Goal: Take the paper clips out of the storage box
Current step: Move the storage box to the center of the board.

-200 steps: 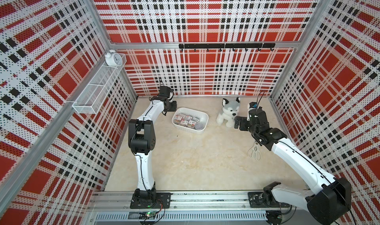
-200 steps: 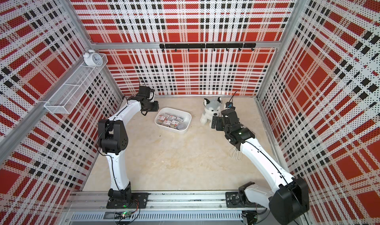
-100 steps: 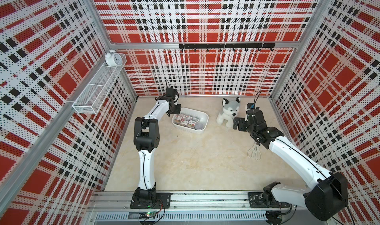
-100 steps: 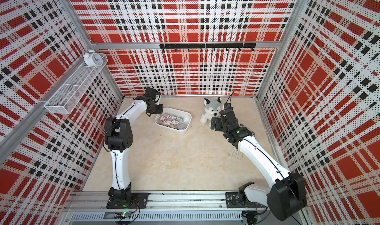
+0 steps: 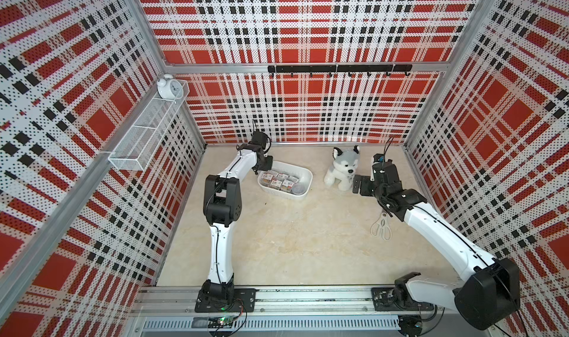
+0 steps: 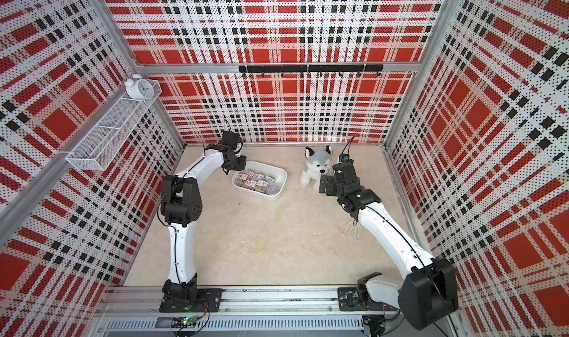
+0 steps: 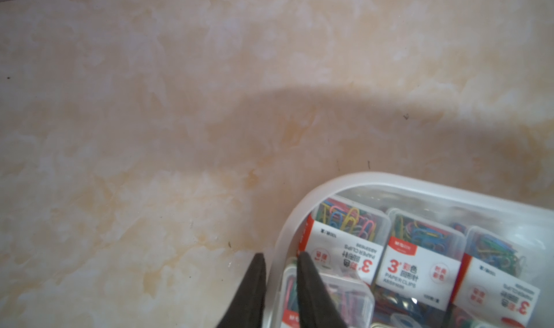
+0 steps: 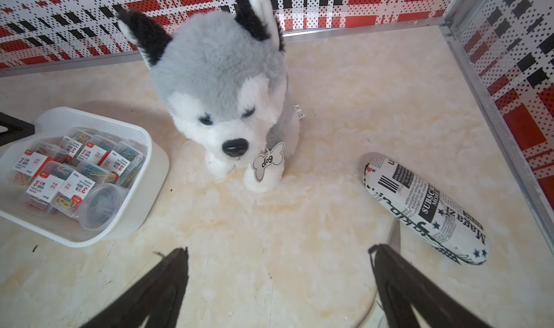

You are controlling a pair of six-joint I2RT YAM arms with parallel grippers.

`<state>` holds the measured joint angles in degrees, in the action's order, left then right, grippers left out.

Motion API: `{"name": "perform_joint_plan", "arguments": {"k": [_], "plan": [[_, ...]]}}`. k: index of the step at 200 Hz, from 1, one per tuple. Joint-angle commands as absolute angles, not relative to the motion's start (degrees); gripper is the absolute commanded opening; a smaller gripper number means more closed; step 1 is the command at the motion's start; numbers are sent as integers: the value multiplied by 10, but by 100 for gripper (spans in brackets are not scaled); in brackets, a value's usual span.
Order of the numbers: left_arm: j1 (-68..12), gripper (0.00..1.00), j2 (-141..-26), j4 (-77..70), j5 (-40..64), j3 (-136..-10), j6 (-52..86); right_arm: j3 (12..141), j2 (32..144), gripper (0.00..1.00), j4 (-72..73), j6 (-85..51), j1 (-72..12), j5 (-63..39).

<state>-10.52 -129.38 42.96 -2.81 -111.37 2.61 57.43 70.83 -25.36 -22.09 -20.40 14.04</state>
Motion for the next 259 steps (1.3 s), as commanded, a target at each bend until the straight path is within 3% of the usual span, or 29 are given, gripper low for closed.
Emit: {"name": "perform_joint_plan", "arguments": {"k": [1,93,199,259], "plan": [[-101,22,-1309,439,-28,-1126,34,585,710,100,-263,-217,-199,135],[-93,5,-1293,440,-12,-1106,29,606,731,100,-264,-201,-194,127],[-112,1,-1165,441,11,-922,29,621,729,100,-285,-191,-177,121],[-178,2,-1074,419,13,-792,102,627,728,100,-296,-196,-176,121]]}}
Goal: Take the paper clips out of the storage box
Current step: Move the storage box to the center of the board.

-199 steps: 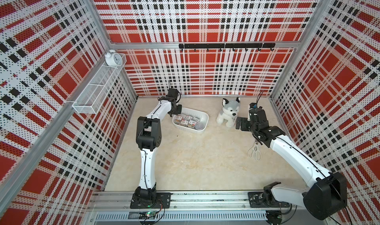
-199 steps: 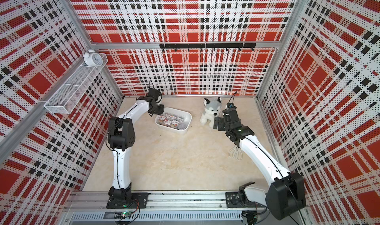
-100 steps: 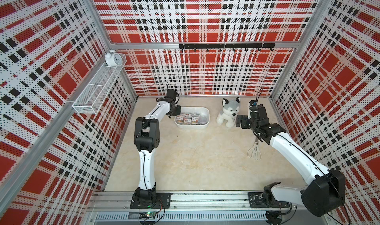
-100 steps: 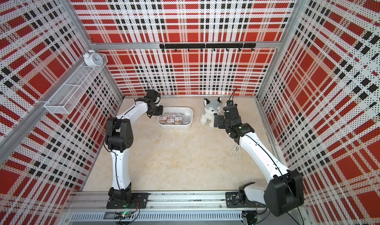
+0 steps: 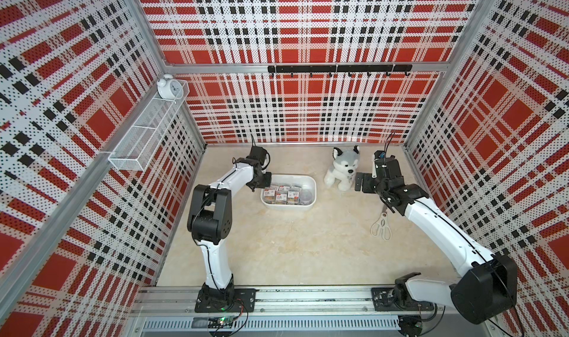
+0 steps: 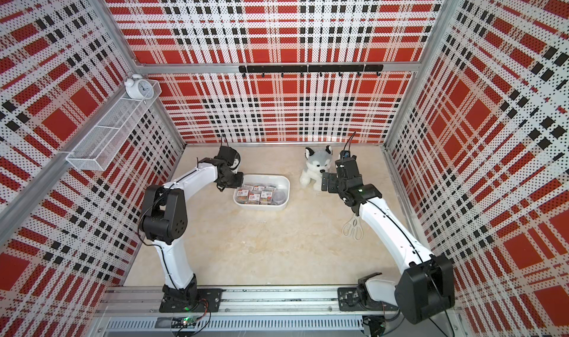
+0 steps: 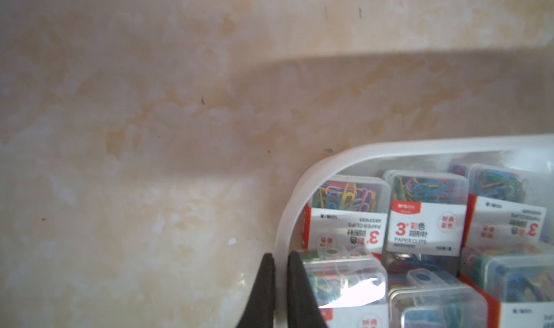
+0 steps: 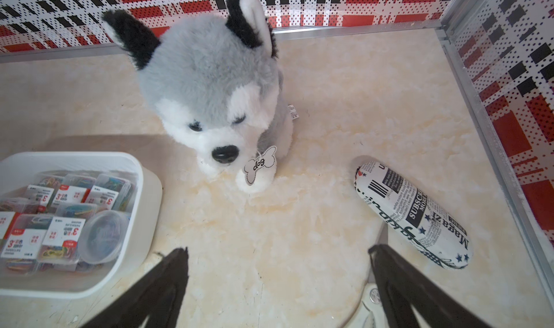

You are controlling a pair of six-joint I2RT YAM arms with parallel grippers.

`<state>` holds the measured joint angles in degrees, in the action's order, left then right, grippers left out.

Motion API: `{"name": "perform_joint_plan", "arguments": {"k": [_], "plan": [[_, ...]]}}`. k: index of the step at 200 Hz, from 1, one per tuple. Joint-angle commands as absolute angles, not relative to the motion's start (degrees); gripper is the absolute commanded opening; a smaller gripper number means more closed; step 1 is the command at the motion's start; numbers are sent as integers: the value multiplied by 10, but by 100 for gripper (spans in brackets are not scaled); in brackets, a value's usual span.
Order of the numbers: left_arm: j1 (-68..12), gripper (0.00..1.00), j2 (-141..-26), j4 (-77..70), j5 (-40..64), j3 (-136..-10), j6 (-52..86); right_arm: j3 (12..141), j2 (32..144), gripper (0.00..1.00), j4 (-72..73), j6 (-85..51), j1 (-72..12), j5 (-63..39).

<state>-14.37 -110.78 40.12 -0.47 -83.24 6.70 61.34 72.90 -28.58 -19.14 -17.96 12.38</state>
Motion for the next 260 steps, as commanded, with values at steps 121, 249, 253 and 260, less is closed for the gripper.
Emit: {"name": "perform_joint_plan", "arguments": {"k": [121,249,253,260], "plan": [[-224,3,-1027,407,-25,-728,209,618,722,100,-299,-199,-176,104],[-245,17,-1049,437,-11,-766,238,640,730,100,-300,-180,-176,108],[-246,20,-1049,439,-13,-769,238,641,731,100,-301,-178,-176,109],[-247,26,-1049,443,-18,-772,238,644,731,100,-300,-174,-176,112]]}}
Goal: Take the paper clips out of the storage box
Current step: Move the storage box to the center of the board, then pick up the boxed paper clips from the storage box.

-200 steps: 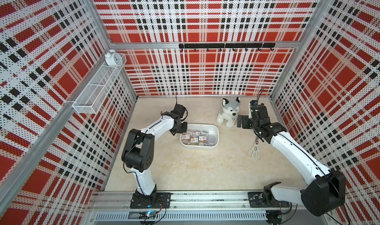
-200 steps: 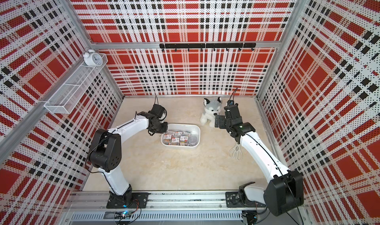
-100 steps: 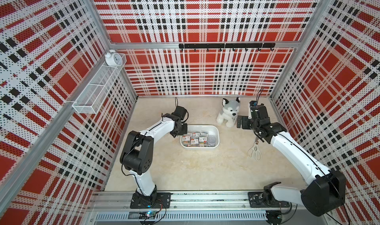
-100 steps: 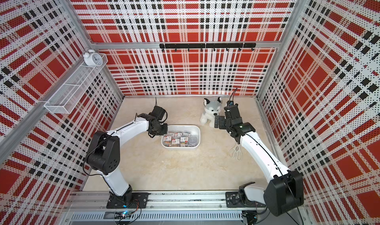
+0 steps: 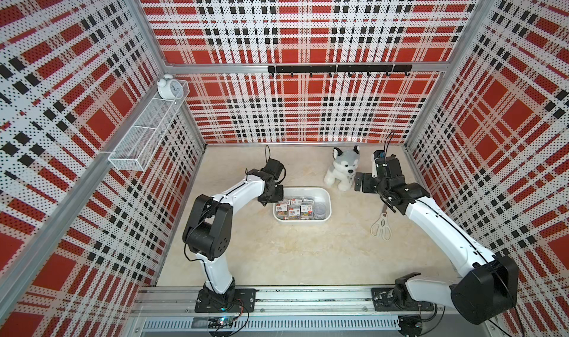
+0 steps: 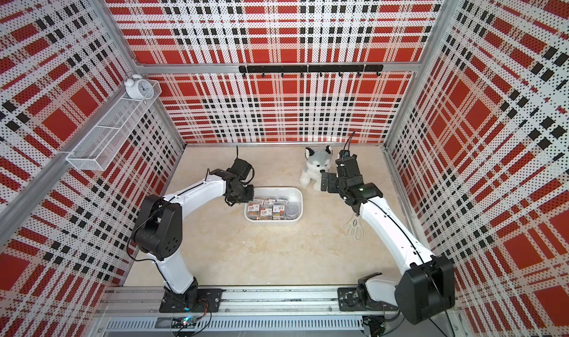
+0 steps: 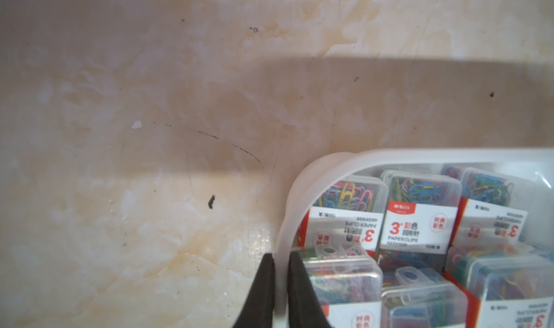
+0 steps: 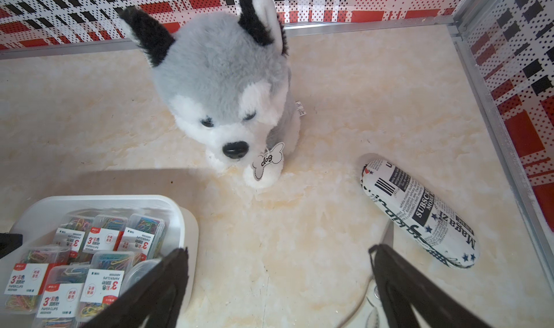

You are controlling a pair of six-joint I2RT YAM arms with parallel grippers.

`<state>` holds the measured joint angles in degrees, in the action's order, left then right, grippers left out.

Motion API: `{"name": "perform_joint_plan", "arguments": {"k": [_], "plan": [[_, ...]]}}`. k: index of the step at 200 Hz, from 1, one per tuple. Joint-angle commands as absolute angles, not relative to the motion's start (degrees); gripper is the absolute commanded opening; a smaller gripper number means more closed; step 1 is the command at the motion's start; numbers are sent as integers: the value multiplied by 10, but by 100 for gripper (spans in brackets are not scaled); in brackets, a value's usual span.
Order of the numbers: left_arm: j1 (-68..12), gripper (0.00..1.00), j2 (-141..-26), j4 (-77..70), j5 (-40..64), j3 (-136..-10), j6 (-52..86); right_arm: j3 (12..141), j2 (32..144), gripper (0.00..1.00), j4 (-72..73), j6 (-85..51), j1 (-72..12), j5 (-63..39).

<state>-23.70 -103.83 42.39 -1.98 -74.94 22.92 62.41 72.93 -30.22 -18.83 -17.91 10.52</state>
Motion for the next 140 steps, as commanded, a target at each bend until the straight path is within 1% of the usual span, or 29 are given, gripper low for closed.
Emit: {"name": "perform_joint_plan", "arguments": {"k": [1,9,20,37,47,53,78,102,125,140], "plan": [[-246,27,-1049,444,-19,-772,238,644,731,100,-300,-173,-176,112],[-246,37,-1049,449,-26,-778,237,647,731,100,-300,-170,-176,115],[-246,45,-1048,455,-34,-787,235,651,731,100,-301,-169,-176,115],[-247,62,-1038,468,-50,-803,237,658,731,100,-307,-177,-177,105],[-247,70,-1028,473,-56,-813,237,662,730,100,-311,-185,-181,101],[-247,73,-1020,475,-61,-818,239,665,731,100,-316,-189,-184,102],[-246,75,-983,474,-84,-840,243,692,744,100,-354,-220,-205,83],[-234,74,-948,437,-97,-845,234,747,784,99,-442,-284,-224,53],[-204,71,-910,375,-98,-815,231,831,839,100,-548,-312,-300,72],[-174,69,-888,344,-78,-790,237,884,886,96,-622,-370,-342,60]]}}
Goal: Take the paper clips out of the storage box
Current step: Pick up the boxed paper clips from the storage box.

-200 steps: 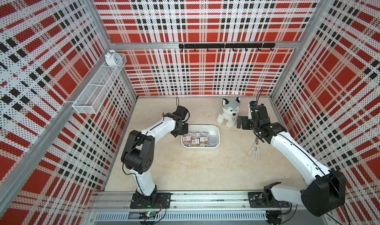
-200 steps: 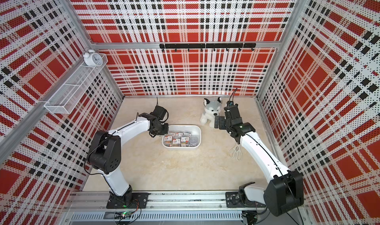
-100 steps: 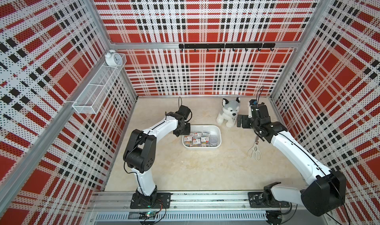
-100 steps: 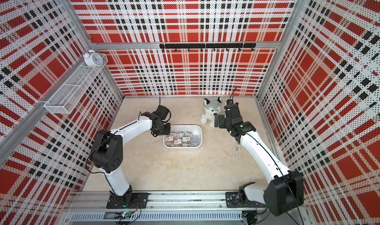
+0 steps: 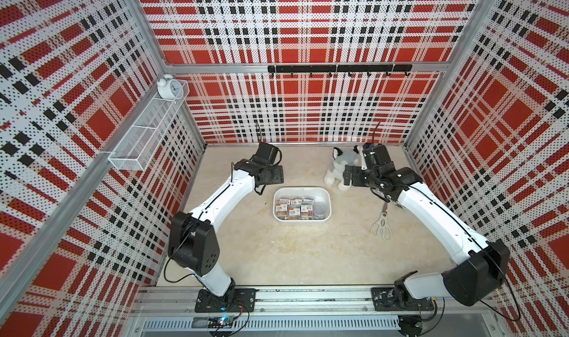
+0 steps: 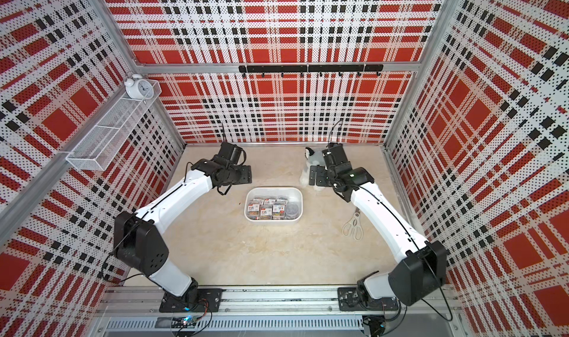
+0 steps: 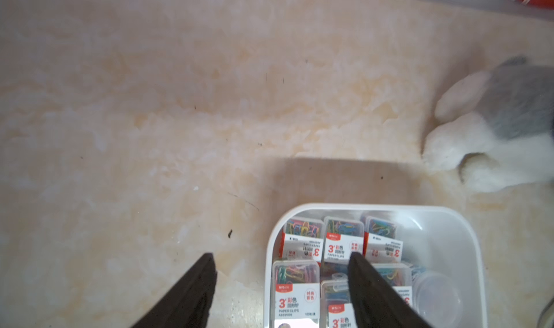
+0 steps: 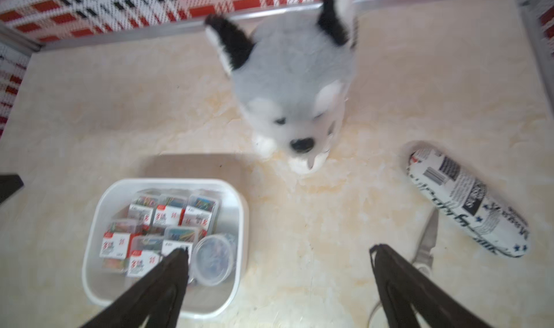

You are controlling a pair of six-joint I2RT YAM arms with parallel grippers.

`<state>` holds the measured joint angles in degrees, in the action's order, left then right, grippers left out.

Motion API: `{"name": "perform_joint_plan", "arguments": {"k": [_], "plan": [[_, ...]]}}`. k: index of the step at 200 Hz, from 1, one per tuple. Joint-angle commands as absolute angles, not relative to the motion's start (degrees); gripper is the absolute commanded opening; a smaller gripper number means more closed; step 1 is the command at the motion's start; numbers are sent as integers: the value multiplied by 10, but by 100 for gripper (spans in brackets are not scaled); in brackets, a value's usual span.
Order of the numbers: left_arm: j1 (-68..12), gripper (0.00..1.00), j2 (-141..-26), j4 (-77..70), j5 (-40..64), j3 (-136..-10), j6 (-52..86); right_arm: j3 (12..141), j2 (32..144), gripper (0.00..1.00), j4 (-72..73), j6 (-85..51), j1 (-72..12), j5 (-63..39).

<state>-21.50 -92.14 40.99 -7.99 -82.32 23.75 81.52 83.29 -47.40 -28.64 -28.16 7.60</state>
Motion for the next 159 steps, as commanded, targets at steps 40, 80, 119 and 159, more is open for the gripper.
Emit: {"name": "perform_joint_plan", "arguments": {"k": [40,80,119,159], "plan": [[-146,69,-845,288,-54,-709,253,926,970,86,-666,-437,-401,43],[-157,70,-832,275,-43,-671,242,953,1043,80,-688,-425,-413,45],[-146,70,-818,271,-42,-647,240,977,1087,78,-690,-375,-412,29],[-146,71,-820,271,-37,-644,241,995,1126,83,-692,-331,-412,12]]}}
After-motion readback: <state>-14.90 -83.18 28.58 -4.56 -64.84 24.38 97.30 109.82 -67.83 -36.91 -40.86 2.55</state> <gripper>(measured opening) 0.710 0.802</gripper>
